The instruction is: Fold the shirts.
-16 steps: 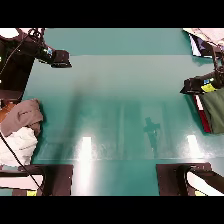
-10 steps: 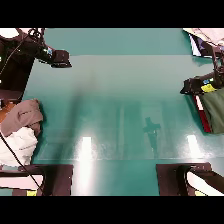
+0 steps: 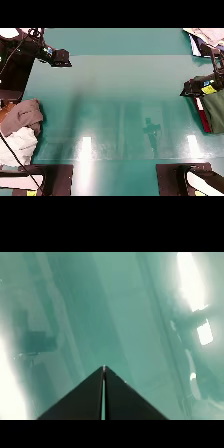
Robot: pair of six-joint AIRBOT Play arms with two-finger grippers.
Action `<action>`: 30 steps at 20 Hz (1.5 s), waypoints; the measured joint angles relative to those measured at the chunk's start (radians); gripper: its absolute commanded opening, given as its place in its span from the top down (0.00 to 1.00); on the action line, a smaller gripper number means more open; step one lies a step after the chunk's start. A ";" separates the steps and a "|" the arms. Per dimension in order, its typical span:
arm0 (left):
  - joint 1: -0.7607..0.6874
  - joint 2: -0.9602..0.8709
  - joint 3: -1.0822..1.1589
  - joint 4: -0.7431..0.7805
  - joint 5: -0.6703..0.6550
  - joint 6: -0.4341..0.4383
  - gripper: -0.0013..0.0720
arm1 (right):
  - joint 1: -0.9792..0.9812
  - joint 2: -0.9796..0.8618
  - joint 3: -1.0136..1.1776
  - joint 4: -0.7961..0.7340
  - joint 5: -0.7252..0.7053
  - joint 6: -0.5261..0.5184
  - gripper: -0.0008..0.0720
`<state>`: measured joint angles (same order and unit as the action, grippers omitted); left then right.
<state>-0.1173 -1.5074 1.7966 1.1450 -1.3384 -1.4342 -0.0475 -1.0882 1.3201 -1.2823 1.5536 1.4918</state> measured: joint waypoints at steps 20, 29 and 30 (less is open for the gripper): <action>0.055 0.498 -0.827 0.843 0.089 -0.206 0.20 | 0.000 0.000 0.000 0.008 0.043 0.000 0.96; 0.266 0.351 -0.911 0.760 0.338 -0.208 0.89 | 0.000 0.000 0.000 0.008 0.018 0.000 0.96; 0.270 0.341 -0.912 0.752 0.348 -0.201 0.94 | 0.000 0.000 0.000 0.008 0.013 0.000 0.96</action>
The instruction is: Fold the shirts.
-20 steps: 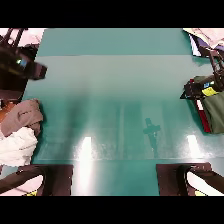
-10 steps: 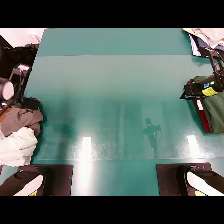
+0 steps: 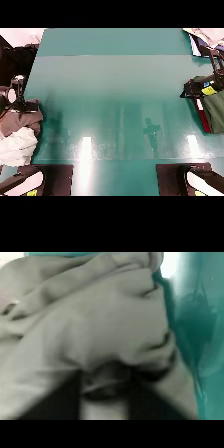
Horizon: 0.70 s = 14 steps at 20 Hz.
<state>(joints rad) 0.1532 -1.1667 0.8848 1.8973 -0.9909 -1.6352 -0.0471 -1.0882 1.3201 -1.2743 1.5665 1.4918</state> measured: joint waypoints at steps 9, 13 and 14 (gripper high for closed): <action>-0.056 0.055 0.252 -0.051 -0.103 0.094 0.95 | 0.000 0.000 0.030 0.000 -0.001 0.000 0.96; -0.226 0.123 0.524 -0.127 -0.253 0.205 0.95 | 0.000 0.000 0.130 0.000 0.006 0.000 0.96; -0.275 0.132 0.596 -0.173 -0.288 0.225 0.95 | 0.000 0.000 0.160 0.000 0.006 0.000 0.96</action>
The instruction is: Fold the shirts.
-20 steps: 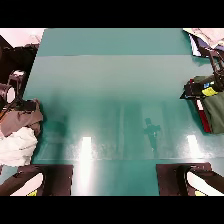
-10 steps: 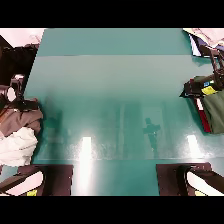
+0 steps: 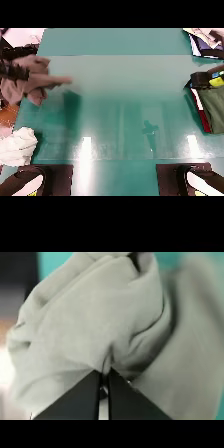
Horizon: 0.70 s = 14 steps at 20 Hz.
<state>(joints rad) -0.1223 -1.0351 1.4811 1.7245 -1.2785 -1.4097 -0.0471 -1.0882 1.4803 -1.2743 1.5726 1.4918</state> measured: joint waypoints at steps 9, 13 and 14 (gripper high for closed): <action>-0.394 -0.048 0.314 -0.242 -0.002 0.129 0.95 | 0.000 0.000 0.230 0.000 0.003 0.000 0.96; -0.454 -0.212 0.328 -0.351 -0.048 0.161 0.95 | 0.000 0.000 0.259 0.000 0.028 0.000 0.96; -0.460 -0.260 0.329 -0.369 -0.048 0.167 0.87 | 0.000 0.000 0.262 0.000 0.037 0.000 0.96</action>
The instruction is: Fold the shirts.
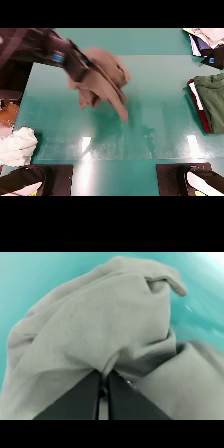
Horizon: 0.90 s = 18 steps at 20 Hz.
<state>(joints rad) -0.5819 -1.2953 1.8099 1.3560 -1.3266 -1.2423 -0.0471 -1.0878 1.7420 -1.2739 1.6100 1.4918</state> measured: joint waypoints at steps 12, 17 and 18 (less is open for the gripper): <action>0.183 -0.161 -0.240 -0.114 -0.088 -0.134 0.23 | 0.000 0.000 0.007 0.000 0.077 0.000 0.96; 0.213 -0.072 -0.690 -0.240 0.107 -0.141 0.23 | 0.000 0.000 0.007 0.000 0.077 0.000 0.96; 0.214 -0.066 -0.752 -0.281 0.157 -0.140 0.23 | 0.000 0.000 0.007 0.000 0.077 0.000 0.96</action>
<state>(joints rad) -0.3679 -1.3609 1.0576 1.0752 -1.1694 -1.3819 -0.0471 -1.0874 1.7489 -1.2743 1.6871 1.4918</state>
